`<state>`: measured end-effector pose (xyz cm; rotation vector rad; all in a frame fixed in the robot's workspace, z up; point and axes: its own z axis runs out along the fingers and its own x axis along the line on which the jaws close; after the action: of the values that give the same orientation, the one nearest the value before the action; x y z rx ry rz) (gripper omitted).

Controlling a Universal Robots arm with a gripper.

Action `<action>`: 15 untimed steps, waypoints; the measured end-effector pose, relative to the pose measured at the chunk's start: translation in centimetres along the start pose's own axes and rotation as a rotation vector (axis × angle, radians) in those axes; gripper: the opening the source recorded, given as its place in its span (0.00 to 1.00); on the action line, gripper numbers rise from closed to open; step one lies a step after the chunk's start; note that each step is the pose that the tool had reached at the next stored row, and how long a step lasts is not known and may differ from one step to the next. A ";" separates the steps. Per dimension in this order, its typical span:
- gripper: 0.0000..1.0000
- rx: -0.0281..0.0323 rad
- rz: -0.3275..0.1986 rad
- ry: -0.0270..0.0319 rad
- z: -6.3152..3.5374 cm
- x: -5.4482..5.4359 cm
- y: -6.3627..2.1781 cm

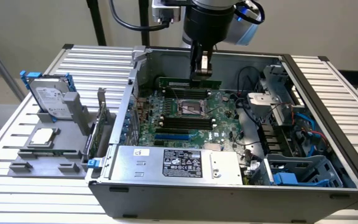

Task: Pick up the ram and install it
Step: 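Insert the ram into the slot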

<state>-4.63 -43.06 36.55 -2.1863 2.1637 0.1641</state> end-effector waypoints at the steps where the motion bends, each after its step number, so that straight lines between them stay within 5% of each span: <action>1: 0.14 0.0002 0.000 0.0003 0.22 -0.2 0.03; 9: 0.14 0.0046 0.000 0.0140 1.59 -1.8 0.07; 11: 0.14 0.0066 0.000 0.0246 1.82 -2.2 0.06; 15: 0.14 0.0113 0.000 0.0565 2.18 -2.9 0.05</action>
<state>-4.77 -39.97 34.73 -2.2109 2.1883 0.0909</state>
